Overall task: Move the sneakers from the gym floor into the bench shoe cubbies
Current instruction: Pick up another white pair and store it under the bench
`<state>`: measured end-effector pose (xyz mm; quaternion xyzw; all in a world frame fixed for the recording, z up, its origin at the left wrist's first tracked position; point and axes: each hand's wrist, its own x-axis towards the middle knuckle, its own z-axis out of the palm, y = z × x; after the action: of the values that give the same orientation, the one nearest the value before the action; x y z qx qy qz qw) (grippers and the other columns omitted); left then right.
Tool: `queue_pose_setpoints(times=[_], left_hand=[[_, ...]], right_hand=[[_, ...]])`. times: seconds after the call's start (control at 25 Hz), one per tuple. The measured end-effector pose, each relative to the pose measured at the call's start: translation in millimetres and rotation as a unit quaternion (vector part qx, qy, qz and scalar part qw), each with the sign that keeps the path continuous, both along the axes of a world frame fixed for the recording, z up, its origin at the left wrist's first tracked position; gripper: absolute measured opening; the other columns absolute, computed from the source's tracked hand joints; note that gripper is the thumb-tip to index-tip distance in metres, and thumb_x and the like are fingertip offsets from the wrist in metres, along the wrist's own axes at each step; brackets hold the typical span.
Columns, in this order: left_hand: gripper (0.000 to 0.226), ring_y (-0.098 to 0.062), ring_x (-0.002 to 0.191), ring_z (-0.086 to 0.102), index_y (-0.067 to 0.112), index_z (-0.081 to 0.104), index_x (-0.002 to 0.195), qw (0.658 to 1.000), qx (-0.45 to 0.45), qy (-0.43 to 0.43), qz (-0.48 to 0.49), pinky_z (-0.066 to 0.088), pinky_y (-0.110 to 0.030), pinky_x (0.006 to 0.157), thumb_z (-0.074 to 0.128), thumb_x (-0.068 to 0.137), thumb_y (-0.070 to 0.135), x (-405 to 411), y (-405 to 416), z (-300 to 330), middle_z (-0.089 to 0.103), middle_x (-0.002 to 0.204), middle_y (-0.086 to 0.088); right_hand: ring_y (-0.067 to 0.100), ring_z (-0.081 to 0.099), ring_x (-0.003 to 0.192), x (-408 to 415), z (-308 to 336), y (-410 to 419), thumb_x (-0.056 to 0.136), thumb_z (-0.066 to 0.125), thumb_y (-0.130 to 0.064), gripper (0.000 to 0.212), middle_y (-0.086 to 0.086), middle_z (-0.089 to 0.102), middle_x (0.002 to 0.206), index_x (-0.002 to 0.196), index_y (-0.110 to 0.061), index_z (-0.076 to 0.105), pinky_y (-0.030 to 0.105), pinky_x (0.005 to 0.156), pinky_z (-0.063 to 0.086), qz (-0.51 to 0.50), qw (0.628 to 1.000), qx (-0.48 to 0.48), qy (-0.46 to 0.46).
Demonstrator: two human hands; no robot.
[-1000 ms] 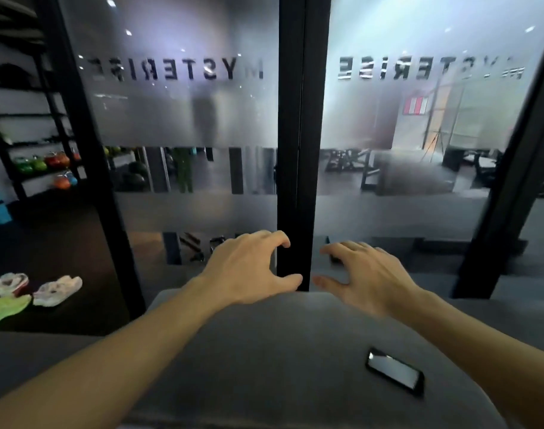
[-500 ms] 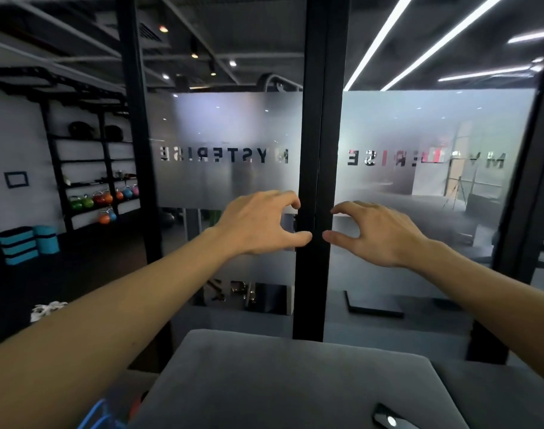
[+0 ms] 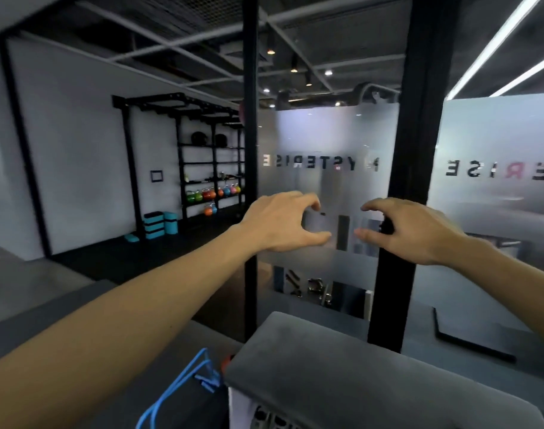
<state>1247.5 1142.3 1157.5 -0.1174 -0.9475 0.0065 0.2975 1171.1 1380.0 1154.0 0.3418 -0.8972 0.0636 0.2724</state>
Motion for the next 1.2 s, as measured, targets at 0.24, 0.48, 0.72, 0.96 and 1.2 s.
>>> queue_pose_setpoints(times=[0.24, 0.48, 0.72, 0.96, 1.2], left_hand=[[0.060, -0.016, 0.103, 0.056, 0.035, 0.051, 0.117, 0.994, 0.017, 0.029, 0.104, 0.046, -0.035, 0.078, 0.049, 0.073, 0.076, 79, -119, 10, 0.059, 0.119, 0.010], [0.062, -0.018, 0.104, 0.056, 0.037, 0.050, 0.116, 0.979, 0.012, 0.029, 0.201, 0.043, -0.034, 0.073, 0.047, 0.070, 0.079, 165, -295, -4, 0.058, 0.121, 0.011], [0.065, -0.016, 0.097, 0.055, 0.032, 0.050, 0.118, 0.969, 0.012, 0.008, 0.246, 0.041, -0.033, 0.072, 0.046, 0.072, 0.078, 222, -452, -12, 0.059, 0.119, 0.008], [0.063, -0.015, 0.094, 0.054, 0.034, 0.049, 0.120, 0.958, 0.046, -0.039, 0.280, 0.045, -0.036, 0.076, 0.047, 0.074, 0.076, 223, -580, -49, 0.057, 0.122, 0.008], [0.063, -0.015, 0.100, 0.055, 0.036, 0.046, 0.124, 0.953, 0.038, -0.060, 0.294, 0.038, -0.034, 0.074, 0.046, 0.075, 0.076, 161, -717, -77, 0.057, 0.125, 0.008]], right_hand=[[0.021, 0.054, 0.116, 38, 24, -139, 0.071, 0.031, -0.085, 0.074, -0.005, 0.051, 0.136, 0.129, -0.040, 0.040, 0.047, 0.089, 0.048, 0.111, 0.994, -0.006, 0.009], [0.018, 0.053, 0.115, 92, 16, -330, 0.075, 0.035, -0.081, 0.066, -0.010, 0.052, 0.134, 0.126, -0.041, 0.042, 0.038, 0.079, 0.047, 0.200, 0.979, -0.029, 0.021], [0.019, 0.053, 0.115, 129, -9, -504, 0.076, 0.037, -0.078, 0.067, -0.009, 0.051, 0.135, 0.130, -0.039, 0.041, 0.041, 0.084, 0.048, 0.230, 0.972, -0.029, -0.020], [0.018, 0.053, 0.114, 118, -38, -644, 0.075, 0.036, -0.078, 0.067, -0.007, 0.052, 0.133, 0.130, -0.040, 0.039, 0.044, 0.084, 0.049, 0.242, 0.969, -0.001, -0.049], [0.017, 0.050, 0.118, 50, -77, -782, 0.078, 0.038, -0.077, 0.069, -0.007, 0.048, 0.138, 0.133, -0.036, 0.039, 0.043, 0.088, 0.047, 0.246, 0.968, -0.011, -0.056]])
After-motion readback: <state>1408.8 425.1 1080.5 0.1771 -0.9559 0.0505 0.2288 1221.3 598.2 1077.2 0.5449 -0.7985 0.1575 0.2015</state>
